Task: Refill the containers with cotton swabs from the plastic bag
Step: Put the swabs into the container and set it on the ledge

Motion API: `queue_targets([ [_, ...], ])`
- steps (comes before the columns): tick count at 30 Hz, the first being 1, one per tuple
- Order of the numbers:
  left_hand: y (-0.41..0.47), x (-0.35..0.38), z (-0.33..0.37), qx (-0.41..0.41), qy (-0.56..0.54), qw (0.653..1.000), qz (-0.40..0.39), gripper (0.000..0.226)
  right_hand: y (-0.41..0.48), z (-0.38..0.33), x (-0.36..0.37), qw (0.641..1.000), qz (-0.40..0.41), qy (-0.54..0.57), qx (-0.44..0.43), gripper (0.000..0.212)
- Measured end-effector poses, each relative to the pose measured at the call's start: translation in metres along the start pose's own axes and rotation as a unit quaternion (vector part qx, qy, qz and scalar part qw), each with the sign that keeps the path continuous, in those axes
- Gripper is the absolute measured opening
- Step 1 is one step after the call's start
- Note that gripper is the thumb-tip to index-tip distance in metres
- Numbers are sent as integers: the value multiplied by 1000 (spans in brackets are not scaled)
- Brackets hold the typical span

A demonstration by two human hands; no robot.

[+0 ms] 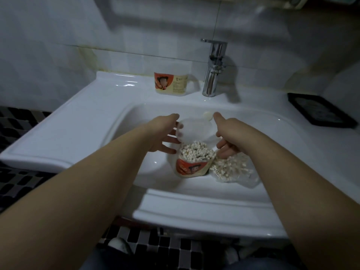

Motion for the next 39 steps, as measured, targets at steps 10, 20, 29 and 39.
queue_targets([
  [10,-7,5,1,30,72,997,-23,15,2,9,12,997,-68,37,10,37],
  [20,-4,-5,-9,5,193,981,-3,32,14,14,15,995,-90,-51,-6,22],
  [29,-7,-1,-8,7,158,987,-5,34,11,10,18,991,-80,-102,-16,10],
  [39,-1,1,-6,40,187,982,-3,30,11,12,21,994,-83,-73,-15,15],
])
Point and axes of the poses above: each hand's wrist, its own y-axis towards the middle knuckle, its own x-axis out of the palm, z = x × y, the point moved 10 cm from there along y, towards the middle knuckle, and after that the axes turned 3 degrees about -y, right-handed, at the moved point
